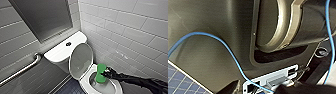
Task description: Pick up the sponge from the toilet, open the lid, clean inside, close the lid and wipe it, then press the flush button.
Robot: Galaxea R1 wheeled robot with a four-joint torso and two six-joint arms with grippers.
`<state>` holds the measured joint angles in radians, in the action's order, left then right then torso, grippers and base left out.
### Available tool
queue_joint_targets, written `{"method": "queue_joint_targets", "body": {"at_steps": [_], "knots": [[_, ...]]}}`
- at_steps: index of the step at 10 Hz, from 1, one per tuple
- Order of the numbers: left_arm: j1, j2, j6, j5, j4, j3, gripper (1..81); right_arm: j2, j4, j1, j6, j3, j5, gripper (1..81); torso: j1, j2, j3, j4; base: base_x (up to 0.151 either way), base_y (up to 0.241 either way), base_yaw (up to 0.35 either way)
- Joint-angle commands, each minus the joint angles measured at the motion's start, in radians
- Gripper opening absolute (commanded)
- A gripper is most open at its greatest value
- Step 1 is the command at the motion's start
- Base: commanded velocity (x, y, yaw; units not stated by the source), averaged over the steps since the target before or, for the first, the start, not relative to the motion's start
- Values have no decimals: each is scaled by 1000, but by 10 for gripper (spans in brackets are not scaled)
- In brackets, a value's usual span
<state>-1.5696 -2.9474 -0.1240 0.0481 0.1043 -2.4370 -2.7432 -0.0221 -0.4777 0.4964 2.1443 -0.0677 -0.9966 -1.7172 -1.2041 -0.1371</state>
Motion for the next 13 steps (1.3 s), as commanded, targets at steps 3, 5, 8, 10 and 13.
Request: {"method": "queue_joint_targets", "body": {"at_steps": [3,5,8,10,13], "knots": [[-37,2,-5,87,-1,6,811,171,16,24,4,-198,51,10,0,0,0,0,0,0,0],[-37,-6,-8,87,0,6,811,224,36,-22,4,-236,83,10,0,0,0,0,0,0,0],[-37,-16,-9,87,2,4,811,340,56,-85,4,-340,152,10,0,0,0,0,0,0,0],[-37,-26,-9,87,15,4,811,409,67,-124,4,-402,199,10,0,0,0,0,0,0,0],[-37,-33,-11,85,29,3,811,514,67,-186,2,-509,258,10,0,0,0,0,0,0,0]]}}
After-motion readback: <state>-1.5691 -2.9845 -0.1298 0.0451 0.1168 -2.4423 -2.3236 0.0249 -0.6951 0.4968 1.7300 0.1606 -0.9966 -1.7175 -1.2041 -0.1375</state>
